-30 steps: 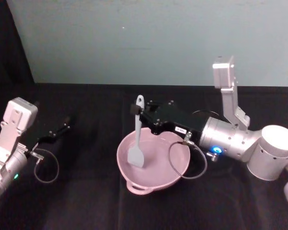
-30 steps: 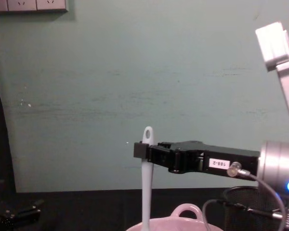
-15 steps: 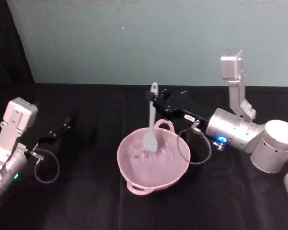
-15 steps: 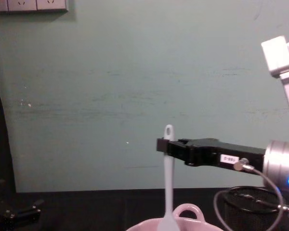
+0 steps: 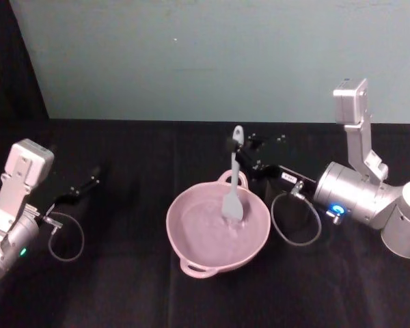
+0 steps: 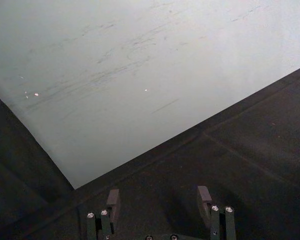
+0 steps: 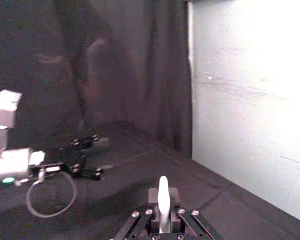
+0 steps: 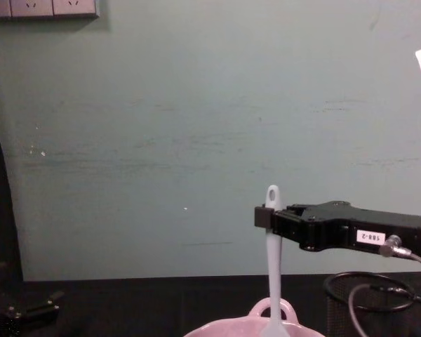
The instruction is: Use the one hand to pick up the spoon and stir the clear water in the bowl.
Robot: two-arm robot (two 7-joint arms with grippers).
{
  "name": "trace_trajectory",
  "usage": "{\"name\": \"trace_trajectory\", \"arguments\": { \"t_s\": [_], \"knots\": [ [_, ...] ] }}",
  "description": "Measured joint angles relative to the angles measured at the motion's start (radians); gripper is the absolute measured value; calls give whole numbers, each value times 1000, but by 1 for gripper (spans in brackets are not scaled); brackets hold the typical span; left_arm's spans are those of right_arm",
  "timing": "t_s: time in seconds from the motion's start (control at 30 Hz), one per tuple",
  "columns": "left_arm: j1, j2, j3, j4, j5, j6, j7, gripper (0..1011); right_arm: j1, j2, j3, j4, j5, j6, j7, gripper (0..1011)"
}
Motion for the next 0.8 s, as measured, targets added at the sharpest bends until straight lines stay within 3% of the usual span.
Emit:
{"name": "trace_trajectory", "arguments": {
  "t_s": [0.2,0.4,0.63,0.8],
  "knots": [
    [0,0,0,0,0,0,0,1005,-28,8,-23,-65,-22,5,11,114],
    [0,0,0,0,0,0,0,1005,-35,-12,-44,-79,-18,1,39,114],
    [0,0,0,0,0,0,0,1005,-16,-48,-60,-53,-5,-15,54,114],
    [0,0,0,0,0,0,0,1005,11,-79,-58,7,9,-29,60,114]
  ]
}}
